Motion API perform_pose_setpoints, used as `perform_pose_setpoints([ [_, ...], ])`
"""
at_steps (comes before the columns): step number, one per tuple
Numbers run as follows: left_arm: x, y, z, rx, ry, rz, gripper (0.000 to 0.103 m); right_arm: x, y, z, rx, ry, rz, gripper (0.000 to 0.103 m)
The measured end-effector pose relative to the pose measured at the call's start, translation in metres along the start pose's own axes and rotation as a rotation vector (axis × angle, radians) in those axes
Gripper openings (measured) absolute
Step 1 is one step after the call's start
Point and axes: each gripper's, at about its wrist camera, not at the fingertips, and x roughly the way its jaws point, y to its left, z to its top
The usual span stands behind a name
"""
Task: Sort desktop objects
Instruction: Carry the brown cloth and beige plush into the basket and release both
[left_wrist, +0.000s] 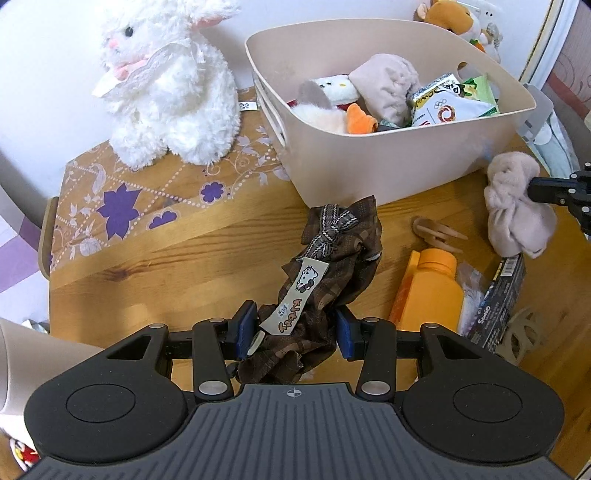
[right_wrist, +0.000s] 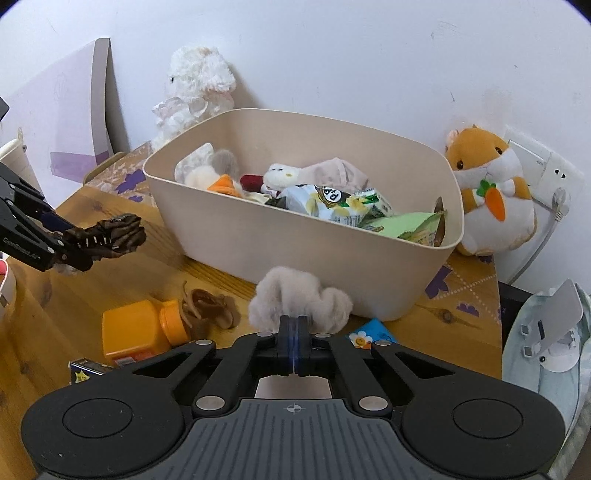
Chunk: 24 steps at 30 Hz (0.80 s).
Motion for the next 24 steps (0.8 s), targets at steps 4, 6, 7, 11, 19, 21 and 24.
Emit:
perform_pose_setpoints([
  [4,0.001,0.001,-0.004,-0.008,0.004,0.002,0.045,0.005,-0.003,-0.003,0.022,0.046,0.010,0.020],
  [6,0.000,0.001,-0.004,-0.011,0.004,0.003,0.045,0.006,-0.005,-0.005,0.055,0.053,0.002,0.041],
  [7,0.000,0.001,-0.004,-0.013,0.002,0.003,0.045,0.007,-0.006,-0.007,0.065,0.059,0.004,0.057],
  [11,-0.001,0.002,-0.004,-0.012,0.001,0.003,0.045,0.011,-0.002,-0.011,0.044,0.093,-0.030,0.078],
  [19,-0.006,0.002,-0.007,-0.021,-0.003,0.007,0.045,0.023,0.004,-0.017,0.008,0.141,-0.022,0.032],
  [21,-0.007,0.002,-0.008,-0.025,-0.004,0.008,0.045,0.022,0.004,-0.018,0.006,0.124,-0.013,0.017],
  [24,-0.009,0.004,-0.010,-0.030,-0.008,0.009,0.045,0.017,0.004,-0.017,-0.009,0.102,-0.026,0.011],
])
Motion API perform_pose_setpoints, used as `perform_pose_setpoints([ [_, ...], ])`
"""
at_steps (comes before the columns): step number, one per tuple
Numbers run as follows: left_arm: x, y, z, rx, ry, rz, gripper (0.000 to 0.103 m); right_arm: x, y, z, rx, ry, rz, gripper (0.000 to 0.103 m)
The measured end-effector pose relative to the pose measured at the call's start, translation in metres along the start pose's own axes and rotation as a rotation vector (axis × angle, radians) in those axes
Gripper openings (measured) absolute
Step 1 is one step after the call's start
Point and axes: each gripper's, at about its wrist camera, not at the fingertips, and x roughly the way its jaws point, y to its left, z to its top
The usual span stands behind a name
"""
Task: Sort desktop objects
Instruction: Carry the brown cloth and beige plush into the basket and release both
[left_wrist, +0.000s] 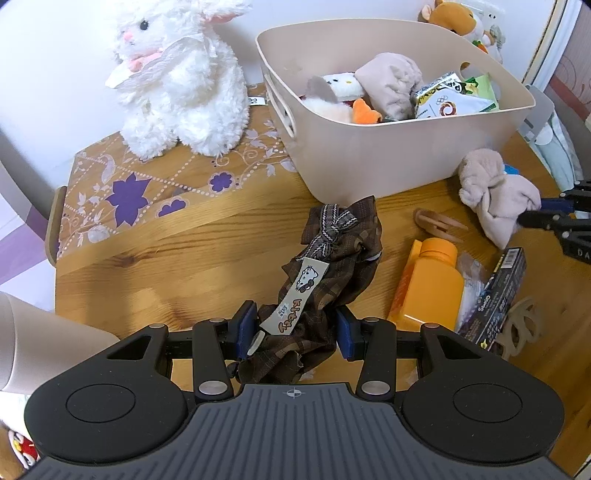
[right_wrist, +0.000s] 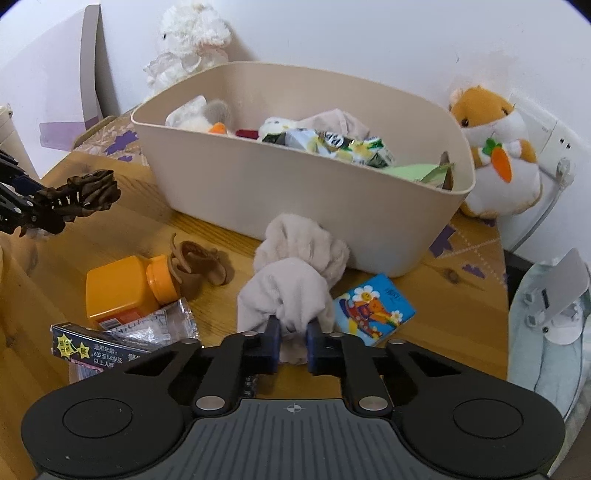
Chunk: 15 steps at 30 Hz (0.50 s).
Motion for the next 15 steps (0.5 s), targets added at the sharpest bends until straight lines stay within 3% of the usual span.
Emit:
perform_pose_setpoints([
  [15,-0.029,0.015,0.012,-0.038,-0.088,-0.031,0.045,-0.057,-0.015,0.014,-0.030,-0.128,0.051,0.009],
])
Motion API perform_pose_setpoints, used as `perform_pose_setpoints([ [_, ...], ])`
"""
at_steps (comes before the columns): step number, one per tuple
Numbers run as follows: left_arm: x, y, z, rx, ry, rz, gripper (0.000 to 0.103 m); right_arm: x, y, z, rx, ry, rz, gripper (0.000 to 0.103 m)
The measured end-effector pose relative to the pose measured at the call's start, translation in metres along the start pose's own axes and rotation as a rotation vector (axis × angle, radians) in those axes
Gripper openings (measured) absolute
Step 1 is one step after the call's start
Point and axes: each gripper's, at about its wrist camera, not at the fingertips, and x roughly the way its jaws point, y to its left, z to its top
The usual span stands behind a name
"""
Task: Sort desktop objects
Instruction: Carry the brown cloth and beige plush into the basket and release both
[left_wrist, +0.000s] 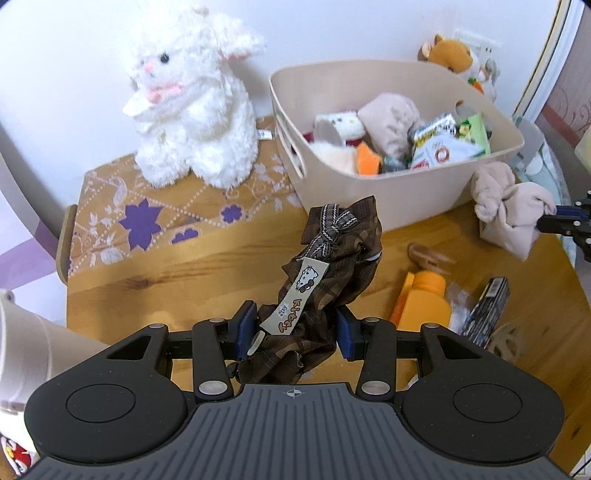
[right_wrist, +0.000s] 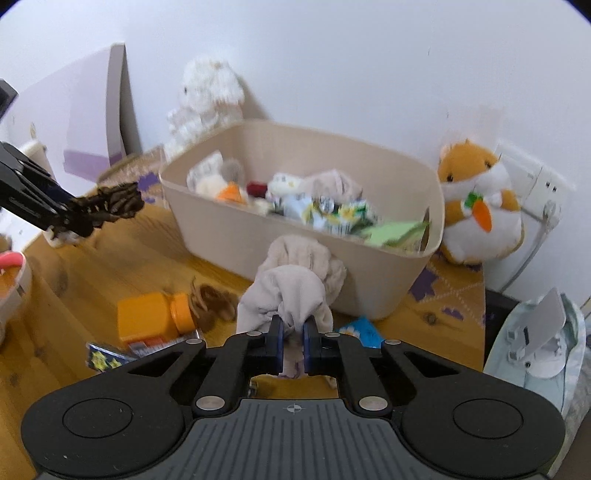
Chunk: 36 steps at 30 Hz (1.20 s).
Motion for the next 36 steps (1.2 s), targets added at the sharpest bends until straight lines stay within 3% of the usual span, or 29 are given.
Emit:
perform_pose_setpoints([
  [12,-0.022,0.010,0.038,-0.031,-0.101,-0.018,0.045,-0.041,-0.017,0.049,0.006,-0.155,0.015,0.007],
  [23,-0.028,-0.006,0.085,-0.010,-0.174,-0.068,0.045,-0.055,-0.016,0.074,-0.035,-0.210,0.026,0.006],
  [30,-0.024,-0.018,0.113,-0.006,-0.205,-0.084,0.045,-0.046,-0.028,0.104,-0.040,-0.251,-0.013,0.006],
  [36,-0.009,-0.035,0.138,-0.024,-0.208,-0.082,0.045,-0.013,-0.036,0.129,-0.004,-0.263,-0.065,0.006],
])
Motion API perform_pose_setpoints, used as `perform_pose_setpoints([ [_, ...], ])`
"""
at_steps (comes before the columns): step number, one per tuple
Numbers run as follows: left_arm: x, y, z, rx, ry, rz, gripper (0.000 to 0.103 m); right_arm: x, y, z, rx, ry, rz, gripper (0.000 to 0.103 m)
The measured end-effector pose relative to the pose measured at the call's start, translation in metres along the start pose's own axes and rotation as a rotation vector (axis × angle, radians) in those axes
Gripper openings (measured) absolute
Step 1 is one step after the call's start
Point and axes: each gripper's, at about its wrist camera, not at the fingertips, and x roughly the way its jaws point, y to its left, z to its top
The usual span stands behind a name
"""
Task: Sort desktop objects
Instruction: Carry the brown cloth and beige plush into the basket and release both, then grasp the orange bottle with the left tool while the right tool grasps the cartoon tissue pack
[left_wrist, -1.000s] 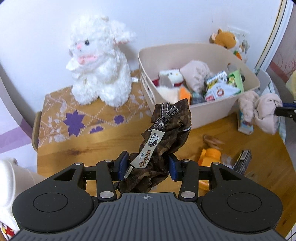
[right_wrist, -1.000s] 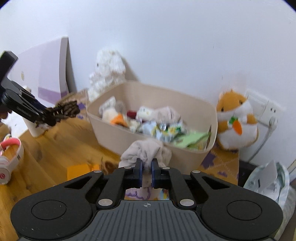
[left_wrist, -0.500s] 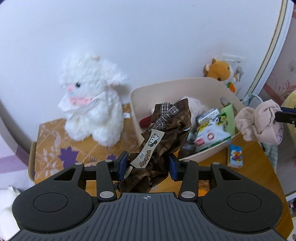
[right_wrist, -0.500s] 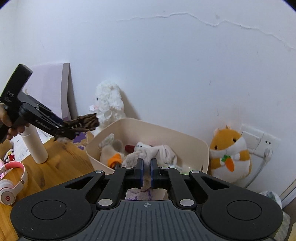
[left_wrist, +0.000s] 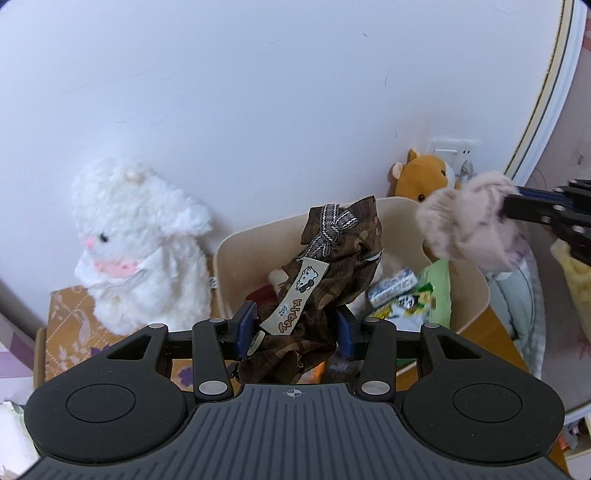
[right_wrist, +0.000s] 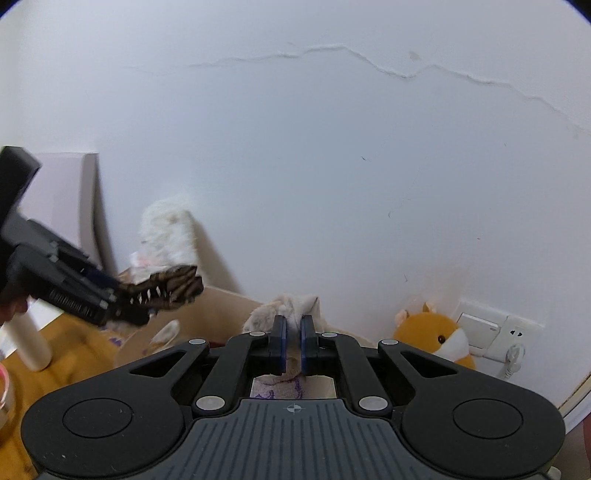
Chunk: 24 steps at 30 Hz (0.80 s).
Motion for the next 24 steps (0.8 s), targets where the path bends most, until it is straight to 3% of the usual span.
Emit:
perform_pose_setpoints([
  [7,0.035,-0.021,0.002,-0.059,0.080,0.019,0.047,0.056,0.006,-0.015,0.062,0.105,-0.042,0.010],
  [9,0.042,-0.027,-0.001,-0.060,0.100,0.022,0.048,0.062,0.007,-0.021,0.092,0.136,-0.036,0.021],
  [10,0.045,-0.030,-0.003,-0.056,0.105,0.039,0.050,0.062,0.009,-0.023,0.095,0.137,-0.037,0.034],
  [11,0.047,-0.031,-0.005,-0.056,0.113,0.048,0.055,0.062,0.010,-0.025,0.092,0.140,-0.029,0.045],
  [13,0.050,-0.031,-0.009,-0.068,0.128,0.054,0.064,0.057,0.015,-0.031,0.067,0.144,-0.018,0.058],
  [16,0.049,-0.029,-0.015,-0.077,0.135,0.060,0.072,0.050,0.022,-0.035,0.035,0.146,-0.013,0.070],
  [20,0.044,-0.024,-0.023,-0.079,0.153,0.083,0.073,0.034,0.020,-0.044,0.053,0.143,-0.012,0.089],
  [24,0.031,-0.019,-0.033,-0.076,0.146,0.091,0.073,0.015,0.016,-0.057,0.065,0.140,-0.016,0.099],
])
